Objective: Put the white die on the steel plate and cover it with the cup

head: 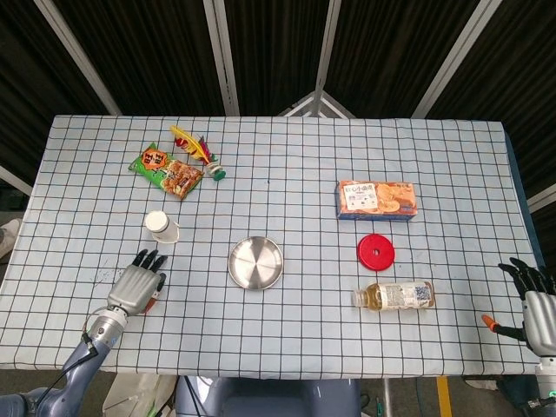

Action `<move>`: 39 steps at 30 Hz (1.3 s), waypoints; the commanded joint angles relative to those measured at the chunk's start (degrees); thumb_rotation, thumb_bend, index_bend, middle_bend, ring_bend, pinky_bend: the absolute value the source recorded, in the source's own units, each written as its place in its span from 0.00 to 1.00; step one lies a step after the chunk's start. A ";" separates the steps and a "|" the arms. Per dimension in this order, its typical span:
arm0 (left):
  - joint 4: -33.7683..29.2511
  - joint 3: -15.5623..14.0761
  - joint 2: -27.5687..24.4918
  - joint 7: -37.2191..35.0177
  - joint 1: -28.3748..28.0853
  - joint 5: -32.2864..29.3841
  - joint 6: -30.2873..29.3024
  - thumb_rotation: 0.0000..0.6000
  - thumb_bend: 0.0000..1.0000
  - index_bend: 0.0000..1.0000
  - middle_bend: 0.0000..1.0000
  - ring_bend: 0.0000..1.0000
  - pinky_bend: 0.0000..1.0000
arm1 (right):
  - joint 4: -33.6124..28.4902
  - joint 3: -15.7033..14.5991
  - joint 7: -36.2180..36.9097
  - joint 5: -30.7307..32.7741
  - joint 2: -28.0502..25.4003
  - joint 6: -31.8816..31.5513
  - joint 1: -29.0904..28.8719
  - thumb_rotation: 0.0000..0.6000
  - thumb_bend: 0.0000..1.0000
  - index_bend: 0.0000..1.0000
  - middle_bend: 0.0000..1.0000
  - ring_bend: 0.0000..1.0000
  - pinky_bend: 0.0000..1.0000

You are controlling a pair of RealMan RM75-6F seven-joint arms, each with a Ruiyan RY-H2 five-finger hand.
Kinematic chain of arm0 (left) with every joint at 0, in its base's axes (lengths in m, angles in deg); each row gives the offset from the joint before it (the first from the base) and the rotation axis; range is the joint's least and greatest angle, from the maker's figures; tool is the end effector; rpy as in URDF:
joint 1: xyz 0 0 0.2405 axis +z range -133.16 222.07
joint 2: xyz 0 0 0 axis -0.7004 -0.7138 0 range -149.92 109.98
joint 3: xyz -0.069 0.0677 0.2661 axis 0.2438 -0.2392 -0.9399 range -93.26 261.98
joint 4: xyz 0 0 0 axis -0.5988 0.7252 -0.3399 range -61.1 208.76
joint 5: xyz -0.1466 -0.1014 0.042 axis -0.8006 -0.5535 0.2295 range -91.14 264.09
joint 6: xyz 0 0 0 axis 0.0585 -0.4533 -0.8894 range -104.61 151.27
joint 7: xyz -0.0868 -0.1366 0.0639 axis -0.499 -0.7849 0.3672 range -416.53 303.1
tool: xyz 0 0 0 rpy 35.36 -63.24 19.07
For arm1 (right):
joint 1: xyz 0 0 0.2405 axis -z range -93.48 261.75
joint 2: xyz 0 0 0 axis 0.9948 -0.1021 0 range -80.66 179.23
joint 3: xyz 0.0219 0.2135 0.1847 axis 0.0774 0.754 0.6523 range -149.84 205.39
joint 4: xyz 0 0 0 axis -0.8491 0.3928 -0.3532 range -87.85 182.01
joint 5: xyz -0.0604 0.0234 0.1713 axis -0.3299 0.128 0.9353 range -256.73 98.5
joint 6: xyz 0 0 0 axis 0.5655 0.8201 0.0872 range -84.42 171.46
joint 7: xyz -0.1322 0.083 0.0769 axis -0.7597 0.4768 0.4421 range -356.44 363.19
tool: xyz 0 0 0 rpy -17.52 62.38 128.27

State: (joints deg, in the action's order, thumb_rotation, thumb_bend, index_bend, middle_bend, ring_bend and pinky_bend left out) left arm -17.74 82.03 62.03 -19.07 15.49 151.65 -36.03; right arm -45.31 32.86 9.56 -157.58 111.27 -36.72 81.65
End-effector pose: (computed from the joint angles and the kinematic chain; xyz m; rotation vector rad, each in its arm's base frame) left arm -0.2668 0.2901 0.0116 -1.9675 -0.8051 -0.4663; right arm -0.3570 -0.2020 0.2105 1.2307 -1.0649 0.8505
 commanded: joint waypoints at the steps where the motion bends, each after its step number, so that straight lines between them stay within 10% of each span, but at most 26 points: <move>1: -0.04 -0.03 -0.16 -0.30 0.03 -0.03 0.04 1.00 0.53 0.53 0.11 0.00 0.00 | 0.04 0.02 -0.11 0.12 0.08 0.14 -0.08 1.00 0.10 0.21 0.14 0.14 0.01; 23: -12.12 5.14 -4.46 0.45 -3.27 5.70 -3.72 1.00 0.55 0.55 0.13 0.00 0.00 | -0.27 0.08 1.15 -0.36 -0.47 -0.67 0.30 1.00 0.10 0.21 0.14 0.14 0.01; 39: 3.00 12.23 14.21 10.28 -17.06 -5.97 6.80 1.00 0.54 0.51 0.14 0.00 0.00 | 0.38 0.30 2.74 0.11 -0.81 -0.53 0.49 1.00 0.10 0.21 0.14 0.14 0.01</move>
State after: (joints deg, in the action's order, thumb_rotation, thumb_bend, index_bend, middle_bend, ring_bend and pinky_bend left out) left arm -18.57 93.03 72.36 -10.80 1.09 148.19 -30.87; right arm -44.95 33.13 12.23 -157.50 110.50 -37.23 82.11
